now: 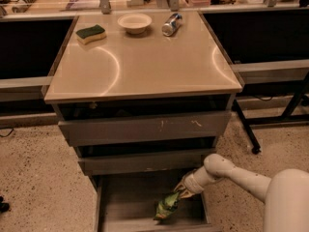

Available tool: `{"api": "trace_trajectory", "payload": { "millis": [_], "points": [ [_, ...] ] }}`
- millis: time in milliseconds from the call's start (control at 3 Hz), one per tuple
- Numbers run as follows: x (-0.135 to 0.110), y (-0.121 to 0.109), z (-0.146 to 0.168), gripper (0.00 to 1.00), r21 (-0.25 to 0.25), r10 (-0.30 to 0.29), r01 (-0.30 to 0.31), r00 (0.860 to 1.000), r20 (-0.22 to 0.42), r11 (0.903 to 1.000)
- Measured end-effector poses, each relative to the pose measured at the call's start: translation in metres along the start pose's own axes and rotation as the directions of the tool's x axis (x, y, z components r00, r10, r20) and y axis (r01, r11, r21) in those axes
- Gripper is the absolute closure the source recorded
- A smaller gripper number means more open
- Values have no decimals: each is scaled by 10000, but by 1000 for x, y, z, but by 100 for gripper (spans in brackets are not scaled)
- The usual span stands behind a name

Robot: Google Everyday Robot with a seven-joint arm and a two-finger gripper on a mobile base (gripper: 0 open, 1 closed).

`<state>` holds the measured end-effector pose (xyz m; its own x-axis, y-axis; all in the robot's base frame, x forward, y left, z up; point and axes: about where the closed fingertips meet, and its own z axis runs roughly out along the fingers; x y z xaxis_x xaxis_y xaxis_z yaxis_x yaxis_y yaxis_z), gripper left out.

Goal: Pick green rice chip bag from bottom drawer and place on counter

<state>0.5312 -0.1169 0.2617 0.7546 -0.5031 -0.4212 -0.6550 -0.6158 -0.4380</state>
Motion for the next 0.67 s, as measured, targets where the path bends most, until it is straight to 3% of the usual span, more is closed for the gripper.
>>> {"api": "trace_trajectory", "payload": {
  "millis": [333,667],
  "points": [
    [-26,-14,-34,100,-97,-98,99,9999,101,9999],
    [-49,-42,-86,100,81,-484,489,9975,-517,9988]
  ]
}}
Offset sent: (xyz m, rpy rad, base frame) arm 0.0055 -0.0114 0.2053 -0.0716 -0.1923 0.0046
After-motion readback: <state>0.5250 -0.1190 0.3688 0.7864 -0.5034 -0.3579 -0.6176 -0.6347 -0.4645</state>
